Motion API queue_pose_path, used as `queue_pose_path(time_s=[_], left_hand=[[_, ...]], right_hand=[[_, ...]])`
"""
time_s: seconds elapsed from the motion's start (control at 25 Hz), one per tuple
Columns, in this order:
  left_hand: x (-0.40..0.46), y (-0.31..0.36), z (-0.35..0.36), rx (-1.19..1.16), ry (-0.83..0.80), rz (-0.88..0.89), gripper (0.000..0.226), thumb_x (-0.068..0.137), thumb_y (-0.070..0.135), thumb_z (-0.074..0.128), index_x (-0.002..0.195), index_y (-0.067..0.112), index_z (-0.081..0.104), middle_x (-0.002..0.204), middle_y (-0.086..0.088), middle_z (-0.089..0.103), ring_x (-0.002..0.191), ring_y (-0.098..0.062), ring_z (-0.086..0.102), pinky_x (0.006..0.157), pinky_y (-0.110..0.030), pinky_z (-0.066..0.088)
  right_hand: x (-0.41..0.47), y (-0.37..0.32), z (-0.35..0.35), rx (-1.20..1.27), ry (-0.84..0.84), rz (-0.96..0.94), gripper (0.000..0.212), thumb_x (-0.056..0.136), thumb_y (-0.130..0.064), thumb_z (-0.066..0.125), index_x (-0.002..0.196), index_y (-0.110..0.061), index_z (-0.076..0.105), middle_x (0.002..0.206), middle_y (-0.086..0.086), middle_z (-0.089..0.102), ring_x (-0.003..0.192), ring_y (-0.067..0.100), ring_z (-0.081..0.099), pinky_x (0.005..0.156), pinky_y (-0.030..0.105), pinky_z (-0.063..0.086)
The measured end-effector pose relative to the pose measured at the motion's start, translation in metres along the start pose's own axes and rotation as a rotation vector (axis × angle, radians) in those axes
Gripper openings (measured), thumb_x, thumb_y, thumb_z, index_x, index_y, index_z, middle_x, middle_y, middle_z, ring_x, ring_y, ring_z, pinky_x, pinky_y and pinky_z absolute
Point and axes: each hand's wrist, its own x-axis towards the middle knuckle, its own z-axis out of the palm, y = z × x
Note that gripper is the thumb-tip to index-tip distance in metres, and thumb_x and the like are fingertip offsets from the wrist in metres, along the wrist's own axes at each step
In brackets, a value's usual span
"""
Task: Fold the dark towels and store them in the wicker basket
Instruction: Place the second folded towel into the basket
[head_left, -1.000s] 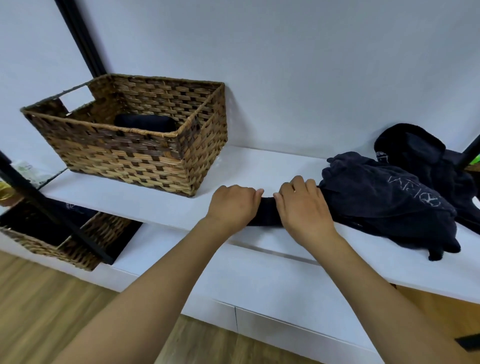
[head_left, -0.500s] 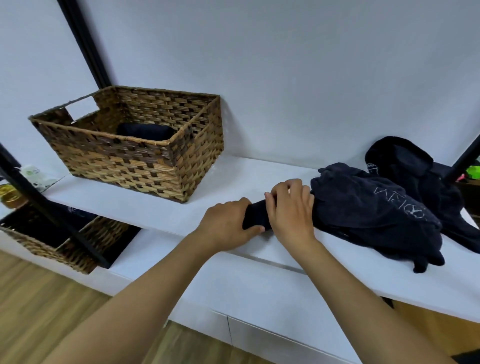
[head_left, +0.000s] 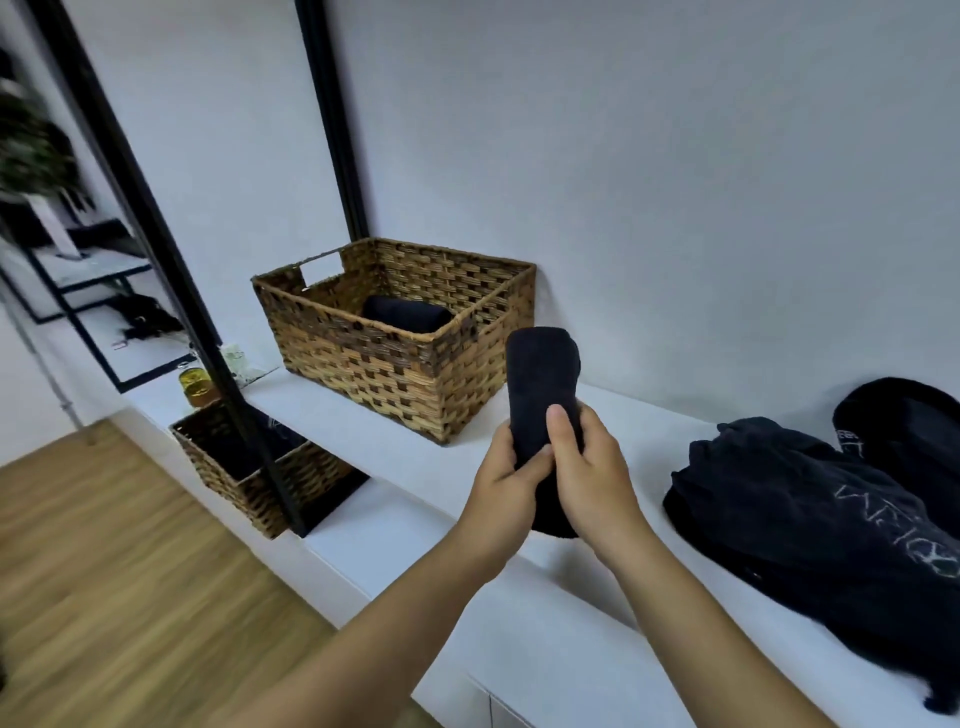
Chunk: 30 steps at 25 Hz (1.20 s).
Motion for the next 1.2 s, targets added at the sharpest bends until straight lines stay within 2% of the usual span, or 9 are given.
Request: queue_pose_path(time_s=[0.16, 0.32, 0.44, 0.52, 0.64, 0.76, 0.96, 1.08, 1.2], left_hand=[[0.004, 0.038, -0.014, 0.17, 0.009, 0.277, 0.066, 0.09, -0.006, 0.037, 0.143, 0.031, 0.05, 0.131, 0.005, 0.065, 0.127, -0.014, 0.056, 0.103, -0.03, 0.049], [0.016, 0.066, -0.044, 1.033, 0.093, 0.695, 0.081, 0.08, 0.013, 0.034, 0.16, 0.023, 0.022, 0.167, 0.006, 0.018, 0.156, -0.015, 0.003, 0.124, -0.044, 0.013], [0.035, 0.088, -0.076, 1.546, -0.01, 0.964, 0.07, 0.079, 0.02, 0.04, 0.149, 0.02, 0.048, 0.158, 0.007, 0.041, 0.156, -0.018, 0.013, 0.121, -0.061, 0.008], [0.061, 0.108, -0.104, 1.708, -0.052, 0.997, 0.067, 0.079, 0.026, 0.041, 0.146, 0.022, 0.05, 0.151, 0.008, 0.049, 0.151, -0.019, 0.028, 0.119, -0.059, 0.017], [0.11, 0.137, -0.143, 1.743, -0.06, 0.909, 0.055, 0.08, 0.045, 0.053, 0.132, 0.027, 0.054, 0.127, 0.011, 0.061, 0.123, -0.017, 0.054, 0.098, -0.041, 0.043], [0.157, 0.155, -0.173, 1.69, -0.034, 0.932, 0.049, 0.077, 0.057, 0.064, 0.113, 0.025, 0.056, 0.099, 0.009, 0.061, 0.09, -0.017, 0.055, 0.072, -0.037, 0.048], [0.244, 0.166, -0.222, 1.477, 0.064, 0.753, 0.05, 0.077, 0.064, 0.069, 0.104, 0.029, 0.045, 0.09, 0.008, 0.057, 0.082, -0.017, 0.054, 0.064, -0.039, 0.05], [0.296, 0.16, -0.24, 1.383, -0.091, 0.659, 0.052, 0.075, 0.063, 0.073, 0.105, 0.028, 0.048, 0.091, 0.007, 0.059, 0.08, -0.016, 0.056, 0.061, -0.034, 0.044], [0.343, 0.147, -0.249, 1.442, -0.371, 0.561, 0.053, 0.074, 0.062, 0.077, 0.107, 0.031, 0.05, 0.095, 0.009, 0.062, 0.084, -0.014, 0.059, 0.067, -0.034, 0.048]], right_hand=[[0.008, -0.035, 0.001, 0.17, -0.152, -0.041, 0.039, 0.091, -0.039, 0.07, 0.125, -0.039, 0.052, 0.106, -0.022, 0.069, 0.098, -0.005, 0.066, 0.077, 0.016, 0.054], [0.034, -0.061, 0.007, 0.144, -0.305, -0.113, 0.037, 0.091, -0.026, 0.072, 0.121, -0.04, 0.058, 0.103, -0.026, 0.071, 0.097, -0.004, 0.067, 0.075, 0.012, 0.053], [0.056, -0.078, 0.012, -0.04, -0.416, -0.193, 0.036, 0.089, -0.022, 0.074, 0.117, -0.04, 0.06, 0.1, -0.024, 0.072, 0.093, -0.004, 0.068, 0.074, 0.016, 0.053], [0.073, -0.087, 0.015, -0.198, -0.43, -0.218, 0.035, 0.085, -0.026, 0.077, 0.112, -0.04, 0.061, 0.095, -0.017, 0.073, 0.087, 0.001, 0.07, 0.073, 0.025, 0.056], [0.104, -0.106, 0.025, -0.558, -0.448, -0.312, 0.045, 0.078, -0.038, 0.075, 0.118, -0.047, 0.055, 0.093, -0.018, 0.069, 0.082, 0.003, 0.066, 0.071, 0.032, 0.059], [0.139, -0.124, 0.047, -0.802, -0.357, -0.43, 0.064, 0.078, -0.05, 0.072, 0.134, -0.054, 0.042, 0.105, -0.025, 0.064, 0.094, 0.004, 0.063, 0.077, 0.033, 0.057], [0.227, -0.117, 0.094, -1.434, 0.103, -0.711, 0.086, 0.082, -0.058, 0.069, 0.153, -0.023, 0.034, 0.144, 0.007, 0.05, 0.121, 0.033, 0.053, 0.102, 0.045, 0.043], [0.26, -0.105, 0.121, -1.526, 0.078, -0.611, 0.075, 0.082, -0.041, 0.07, 0.146, -0.017, 0.038, 0.127, 0.009, 0.056, 0.108, 0.029, 0.055, 0.091, 0.04, 0.046], [0.282, -0.096, 0.139, -1.306, -0.153, -0.222, 0.055, 0.081, -0.044, 0.067, 0.125, -0.024, 0.042, 0.107, -0.001, 0.058, 0.09, 0.02, 0.058, 0.077, 0.038, 0.054]])
